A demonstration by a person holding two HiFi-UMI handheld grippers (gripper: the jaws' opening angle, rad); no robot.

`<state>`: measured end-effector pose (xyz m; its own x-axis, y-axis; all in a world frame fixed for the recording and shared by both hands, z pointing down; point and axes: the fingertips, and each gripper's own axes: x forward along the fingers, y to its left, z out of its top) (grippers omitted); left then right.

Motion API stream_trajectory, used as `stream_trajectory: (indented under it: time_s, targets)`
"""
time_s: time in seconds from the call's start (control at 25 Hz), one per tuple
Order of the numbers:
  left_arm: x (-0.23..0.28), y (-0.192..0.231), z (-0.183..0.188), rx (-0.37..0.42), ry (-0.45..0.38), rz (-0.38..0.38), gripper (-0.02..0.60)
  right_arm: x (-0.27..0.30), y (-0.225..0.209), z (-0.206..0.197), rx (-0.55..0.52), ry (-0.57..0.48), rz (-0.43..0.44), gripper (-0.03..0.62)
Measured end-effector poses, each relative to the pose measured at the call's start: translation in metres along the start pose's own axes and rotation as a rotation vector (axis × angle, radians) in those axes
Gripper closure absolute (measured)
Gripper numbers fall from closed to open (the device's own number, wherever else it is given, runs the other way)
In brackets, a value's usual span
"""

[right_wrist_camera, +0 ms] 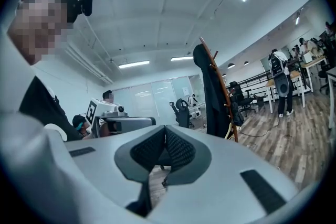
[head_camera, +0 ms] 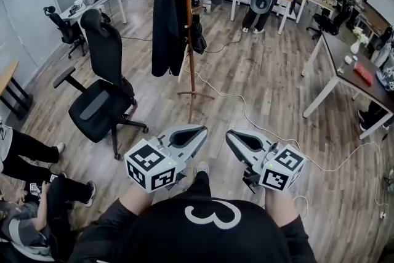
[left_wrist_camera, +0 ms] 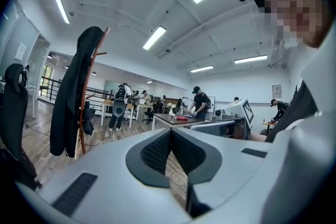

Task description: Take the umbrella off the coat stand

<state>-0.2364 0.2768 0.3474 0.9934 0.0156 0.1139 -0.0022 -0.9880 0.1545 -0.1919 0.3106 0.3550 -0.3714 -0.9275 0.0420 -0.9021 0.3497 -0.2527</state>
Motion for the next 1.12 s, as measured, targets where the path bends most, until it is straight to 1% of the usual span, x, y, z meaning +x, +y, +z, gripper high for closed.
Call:
stream_trajectory:
  time_s: [0.16,0.44,0.64,0.8,1.12]
  targets:
    - [0.017,0.035,0.007,-0.006,0.007,0.016,0.566,0.025,-0.028,0.006,0.002,0.011,0.013,0.568]
    - [0.068,0.103,0.027,-0.022,0.036,0.011,0.565,0.069,-0.099,0.033,0.037,0.017,0.002,0.568]
    - [0.109,0.163,0.043,-0.034,0.047,0.006,0.565,0.111,-0.155,0.053,0.051,0.023,-0.001,0.568]
    - [0.14,0.213,0.054,-0.053,0.061,0.009,0.566,0.148,-0.199,0.068,0.066,0.047,0.002,0.568]
    - [0.194,0.308,0.069,-0.082,0.041,0.033,0.565,0.206,-0.283,0.084,0.059,0.088,-0.005,0.568]
